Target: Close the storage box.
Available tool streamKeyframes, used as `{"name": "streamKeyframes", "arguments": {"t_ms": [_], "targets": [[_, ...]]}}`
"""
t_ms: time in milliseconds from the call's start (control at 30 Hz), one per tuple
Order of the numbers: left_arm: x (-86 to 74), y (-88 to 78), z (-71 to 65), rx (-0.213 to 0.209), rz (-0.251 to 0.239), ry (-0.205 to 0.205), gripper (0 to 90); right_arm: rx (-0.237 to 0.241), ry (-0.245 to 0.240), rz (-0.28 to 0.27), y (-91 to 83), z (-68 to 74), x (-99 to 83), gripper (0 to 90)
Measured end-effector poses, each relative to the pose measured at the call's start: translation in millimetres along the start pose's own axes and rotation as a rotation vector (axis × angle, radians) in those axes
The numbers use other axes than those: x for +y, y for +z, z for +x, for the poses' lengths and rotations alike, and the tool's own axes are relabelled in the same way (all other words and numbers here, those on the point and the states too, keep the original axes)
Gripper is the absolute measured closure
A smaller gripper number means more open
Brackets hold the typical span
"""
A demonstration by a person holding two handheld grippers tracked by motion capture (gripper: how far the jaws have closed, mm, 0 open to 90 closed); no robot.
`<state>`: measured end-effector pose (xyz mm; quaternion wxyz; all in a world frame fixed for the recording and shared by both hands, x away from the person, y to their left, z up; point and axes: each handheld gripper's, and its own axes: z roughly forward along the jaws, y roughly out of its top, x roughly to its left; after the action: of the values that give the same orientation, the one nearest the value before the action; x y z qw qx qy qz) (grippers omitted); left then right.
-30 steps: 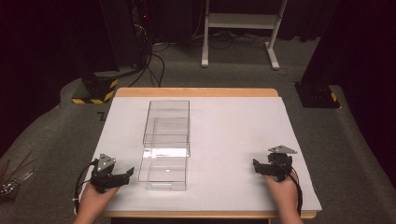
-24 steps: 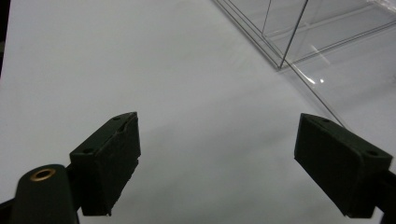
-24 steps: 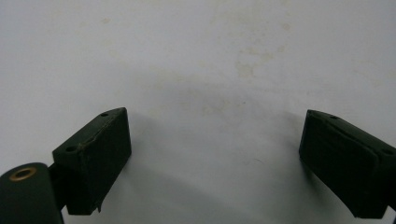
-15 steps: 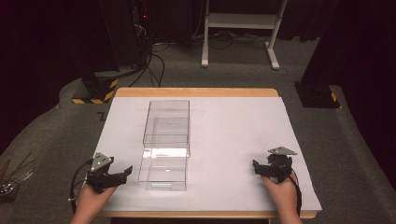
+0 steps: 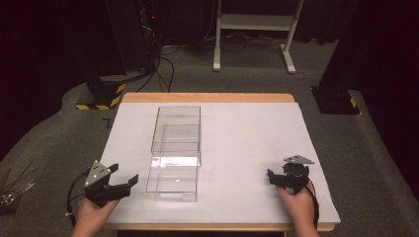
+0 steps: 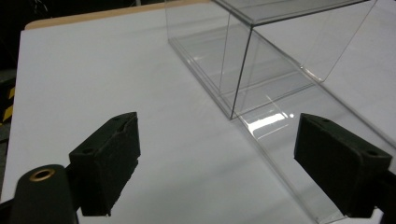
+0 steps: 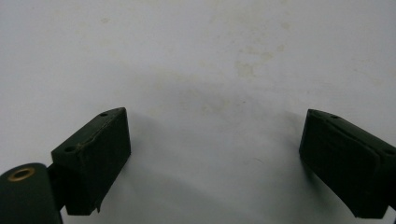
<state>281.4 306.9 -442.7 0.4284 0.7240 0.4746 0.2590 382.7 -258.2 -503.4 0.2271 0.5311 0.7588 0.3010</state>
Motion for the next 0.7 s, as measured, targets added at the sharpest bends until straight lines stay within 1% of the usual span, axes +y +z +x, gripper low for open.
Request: {"name": "streamKeyframes", "arguments": {"t_ms": [100, 200, 400, 467, 533, 600, 700], "targets": [[1.2, -2.0, -3.3, -0.003, -0.008, 0.008, 14.6, 0.000, 0.000, 0.000, 0.0, 0.0, 0.0, 8.6], [2.6, -4.6, -8.8, -0.022, -0.020, 0.013, 14.3, -0.001, 0.000, 0.000, 0.0, 0.1, 0.0, 8.6], [5.9, -9.0, -18.8, -0.045, -0.045, 0.020, 14.1, 0.000, 0.000, 0.000, 0.0, 0.1, -0.1, 8.6], [6.9, -9.8, -21.9, -0.051, -0.048, 0.030, 14.0, 0.000, 0.000, 0.000, 0.0, 0.0, -0.1, 8.6], [7.4, -10.3, -22.7, -0.055, -0.051, 0.030, 14.0, 0.000, 0.000, 0.000, 0.0, 0.0, -0.1, 8.6], [8.0, -10.5, -25.1, -0.078, -0.065, 0.020, 14.0, 0.000, 0.000, 0.000, 0.0, 0.0, -0.1, 8.6], [7.8, -9.9, -27.0, -0.082, -0.067, 0.024, 13.9, 0.000, 0.000, 0.000, 0.0, 0.0, -0.1, 8.6]]}}
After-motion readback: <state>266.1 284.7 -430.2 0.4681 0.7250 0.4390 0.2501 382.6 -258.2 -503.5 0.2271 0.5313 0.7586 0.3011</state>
